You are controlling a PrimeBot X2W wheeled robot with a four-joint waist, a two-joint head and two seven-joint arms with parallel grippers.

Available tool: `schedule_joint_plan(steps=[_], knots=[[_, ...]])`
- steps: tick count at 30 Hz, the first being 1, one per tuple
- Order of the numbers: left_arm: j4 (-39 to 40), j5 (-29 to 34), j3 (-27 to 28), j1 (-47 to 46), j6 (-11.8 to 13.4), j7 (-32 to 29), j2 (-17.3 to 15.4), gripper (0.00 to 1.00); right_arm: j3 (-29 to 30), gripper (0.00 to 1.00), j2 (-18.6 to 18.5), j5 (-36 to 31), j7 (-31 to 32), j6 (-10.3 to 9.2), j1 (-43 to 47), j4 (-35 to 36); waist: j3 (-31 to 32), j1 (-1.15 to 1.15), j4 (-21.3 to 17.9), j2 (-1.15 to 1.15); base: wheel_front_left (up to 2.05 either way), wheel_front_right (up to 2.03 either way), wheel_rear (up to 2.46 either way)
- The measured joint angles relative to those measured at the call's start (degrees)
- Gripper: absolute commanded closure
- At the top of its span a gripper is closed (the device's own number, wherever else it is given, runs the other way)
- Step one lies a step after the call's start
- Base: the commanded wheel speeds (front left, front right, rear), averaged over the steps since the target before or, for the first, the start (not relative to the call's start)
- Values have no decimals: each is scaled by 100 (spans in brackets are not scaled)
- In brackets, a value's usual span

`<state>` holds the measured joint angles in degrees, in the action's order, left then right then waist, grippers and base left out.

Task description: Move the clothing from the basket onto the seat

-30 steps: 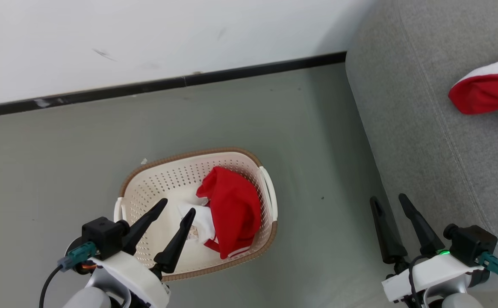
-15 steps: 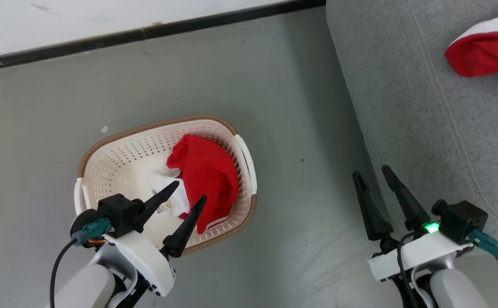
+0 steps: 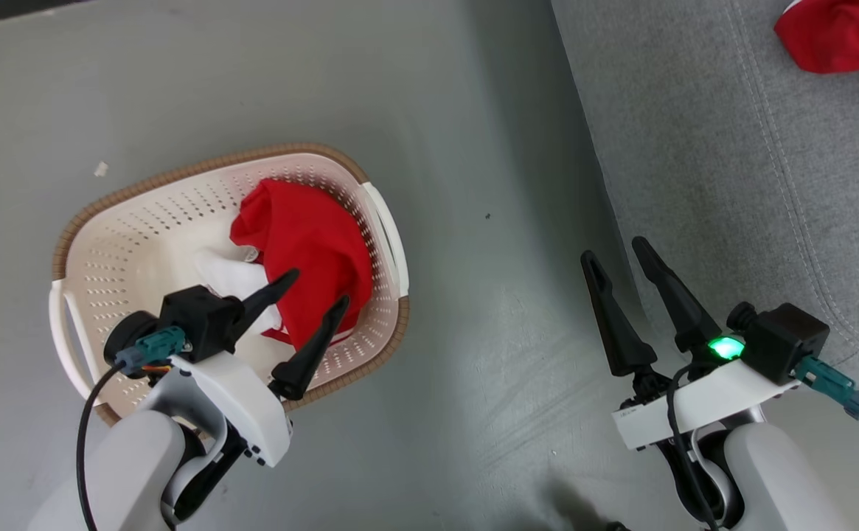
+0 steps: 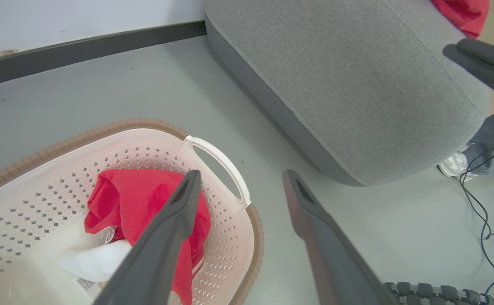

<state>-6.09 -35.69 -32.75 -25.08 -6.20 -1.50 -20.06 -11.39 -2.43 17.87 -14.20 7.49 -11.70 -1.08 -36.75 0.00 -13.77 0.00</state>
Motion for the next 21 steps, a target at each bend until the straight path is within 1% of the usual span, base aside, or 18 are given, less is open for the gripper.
schedule_joint_plan(steps=[8,10,17,21], knots=[[9,-20,112,-235,34,-253,-11,0,-153,0,0,32,-1,0,-305,66,-458,0,-205,0,0,0,0],[4,-54,165,-311,93,-311,-18,0,-205,0,0,32,-1,0,-372,88,-568,0,-255,0,0,0,0],[-29,-51,364,-605,204,-456,-181,0,-344,0,0,33,-1,0,-594,119,-943,0,-429,0,0,0,0],[-44,-51,447,-711,214,-506,-267,0,-427,0,0,42,-1,0,-751,153,-1143,0,-523,0,0,0,0]])
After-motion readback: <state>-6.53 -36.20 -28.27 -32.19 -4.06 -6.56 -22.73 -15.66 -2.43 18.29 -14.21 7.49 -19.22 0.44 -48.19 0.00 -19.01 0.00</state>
